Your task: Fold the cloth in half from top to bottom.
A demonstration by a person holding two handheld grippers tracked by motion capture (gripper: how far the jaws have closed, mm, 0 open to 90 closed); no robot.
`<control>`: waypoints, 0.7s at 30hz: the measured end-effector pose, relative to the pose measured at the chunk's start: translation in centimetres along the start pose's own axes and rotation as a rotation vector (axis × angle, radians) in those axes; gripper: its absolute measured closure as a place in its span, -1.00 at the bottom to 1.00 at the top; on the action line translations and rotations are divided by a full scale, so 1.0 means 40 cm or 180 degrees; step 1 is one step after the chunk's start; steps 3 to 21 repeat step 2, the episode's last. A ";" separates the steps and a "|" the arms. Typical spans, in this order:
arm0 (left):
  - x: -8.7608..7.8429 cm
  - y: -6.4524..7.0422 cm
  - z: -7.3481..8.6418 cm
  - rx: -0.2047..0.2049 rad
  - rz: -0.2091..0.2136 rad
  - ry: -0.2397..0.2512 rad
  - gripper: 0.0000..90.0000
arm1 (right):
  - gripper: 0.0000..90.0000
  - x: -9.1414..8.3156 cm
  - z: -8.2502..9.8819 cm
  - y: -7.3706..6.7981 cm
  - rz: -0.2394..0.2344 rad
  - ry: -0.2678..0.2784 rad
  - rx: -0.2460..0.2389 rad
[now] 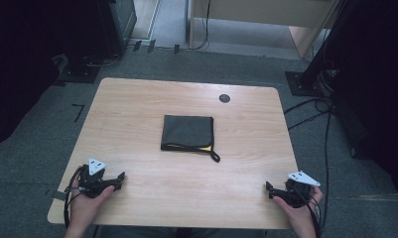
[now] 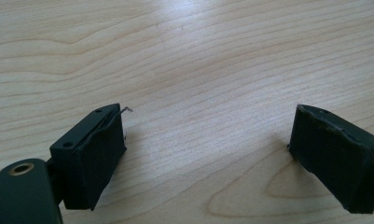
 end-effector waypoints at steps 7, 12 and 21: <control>0.000 0.000 0.000 0.0001 0.0000 -0.0001 -0.78 | -0.96 0.000 0.000 0.000 0.0000 0.0000 0.0000; 0.000 0.000 0.000 0.0001 0.0000 -0.0001 -0.78 | -0.96 0.000 0.000 0.000 0.0000 0.0000 0.0000; 0.000 0.000 0.000 0.0001 0.0000 -0.0001 -0.78 | -0.96 0.000 0.000 0.000 0.0000 0.0000 0.0000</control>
Point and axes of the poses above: each handheld gripper's, and its own axes: x roughly forward along the jaws, z roughly out of its underside, y roughly to its right, the point moved 4 cm from there along x, roughly forward along the jaws, and after that the axes turned 8 degrees about z, right-handed, at the moved point
